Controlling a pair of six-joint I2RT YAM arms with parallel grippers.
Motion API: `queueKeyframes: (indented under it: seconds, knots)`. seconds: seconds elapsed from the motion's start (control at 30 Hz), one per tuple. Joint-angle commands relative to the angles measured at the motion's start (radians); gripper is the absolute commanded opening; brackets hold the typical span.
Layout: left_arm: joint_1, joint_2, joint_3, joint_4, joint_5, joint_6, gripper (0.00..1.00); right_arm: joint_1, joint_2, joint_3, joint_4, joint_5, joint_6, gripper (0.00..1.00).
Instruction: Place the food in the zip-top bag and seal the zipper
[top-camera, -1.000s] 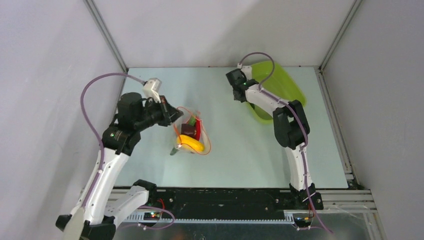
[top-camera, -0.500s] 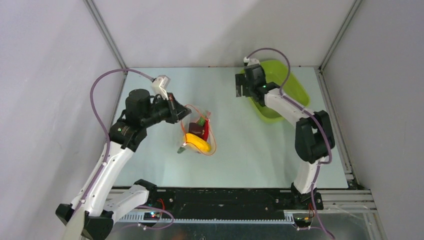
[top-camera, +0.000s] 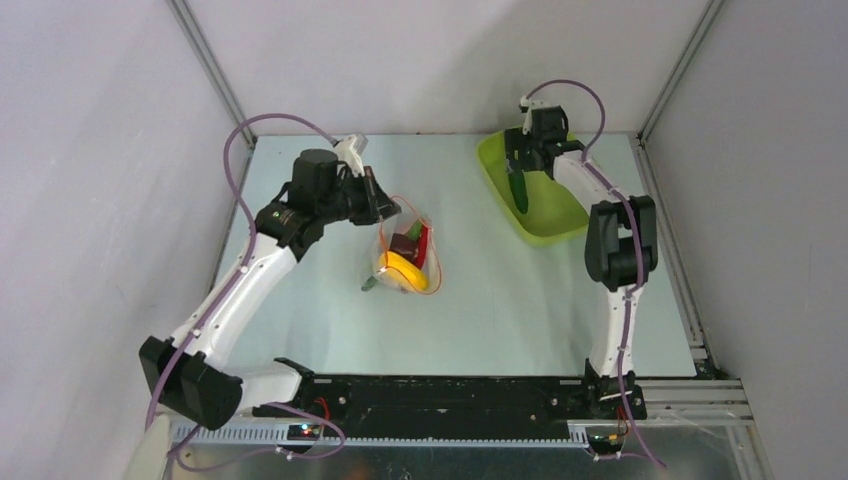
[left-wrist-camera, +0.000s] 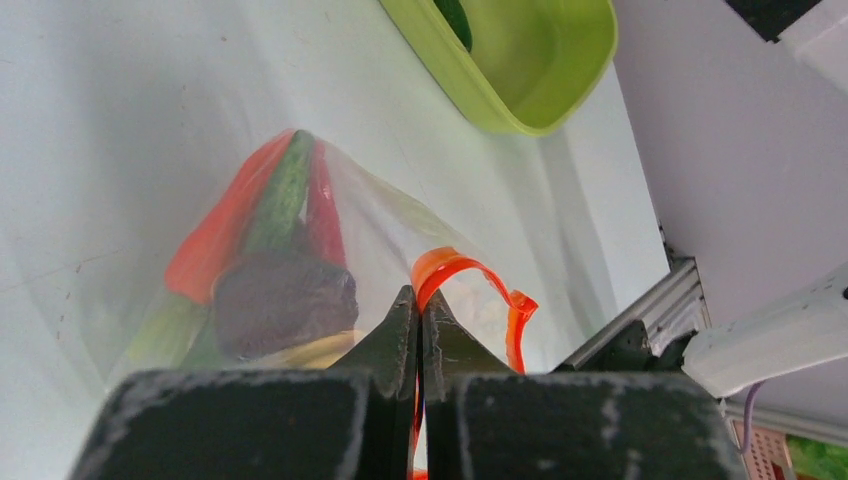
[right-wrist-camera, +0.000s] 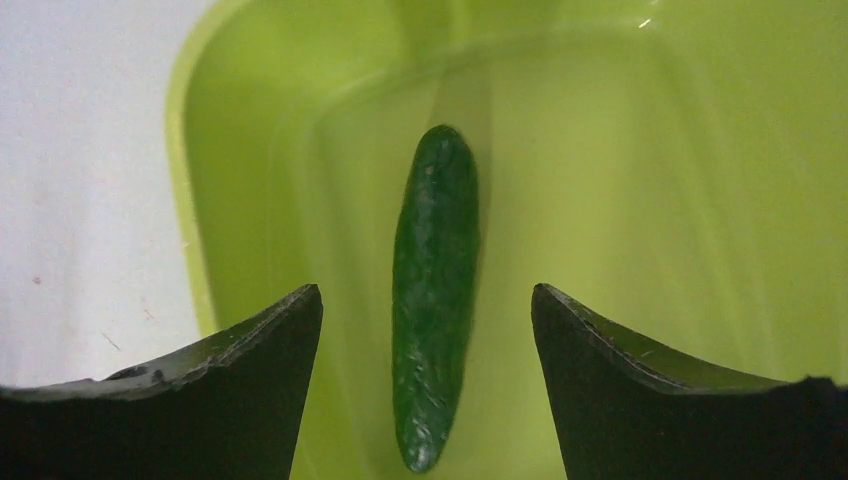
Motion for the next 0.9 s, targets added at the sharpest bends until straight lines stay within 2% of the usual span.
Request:
queueKeyframes:
  seconds: [0.0, 0.13, 0.33, 0.67, 0.73, 0.8, 0.83, 0.87]
  knots:
    - [-0.007, 0.05, 0.092, 0.004, -0.035, -0.035, 0.0, 0.003, 0.104, 0.141, -0.119, -0.066, 0.024, 0.81]
    - [-0.006, 0.091, 0.118, -0.007, -0.021, -0.039, 0.0, 0.003, 0.177, 0.213, -0.177, -0.043, 0.07, 0.81]
    - [-0.005, 0.104, 0.132, -0.02, -0.023, -0.03, 0.0, -0.005, 0.258, 0.293, -0.312, 0.021, 0.099, 0.75]
    - [-0.007, 0.117, 0.166, -0.069, -0.052, 0.005, 0.0, -0.024, 0.328, 0.351, -0.485, 0.0, 0.116, 0.69]
    - [-0.008, 0.114, 0.168, -0.07, -0.057, 0.012, 0.0, -0.026, 0.333, 0.352, -0.5, 0.009, 0.122, 0.63]
    - [-0.008, 0.115, 0.167, -0.067, -0.052, 0.012, 0.0, -0.031, 0.326, 0.342, -0.493, 0.006, 0.129, 0.5]
    - [-0.006, 0.117, 0.167, -0.066, -0.049, 0.011, 0.0, -0.034, 0.32, 0.327, -0.483, 0.003, 0.13, 0.39]
    - [-0.007, 0.119, 0.167, -0.065, -0.043, 0.009, 0.0, -0.036, 0.301, 0.317, -0.46, 0.001, 0.132, 0.34]
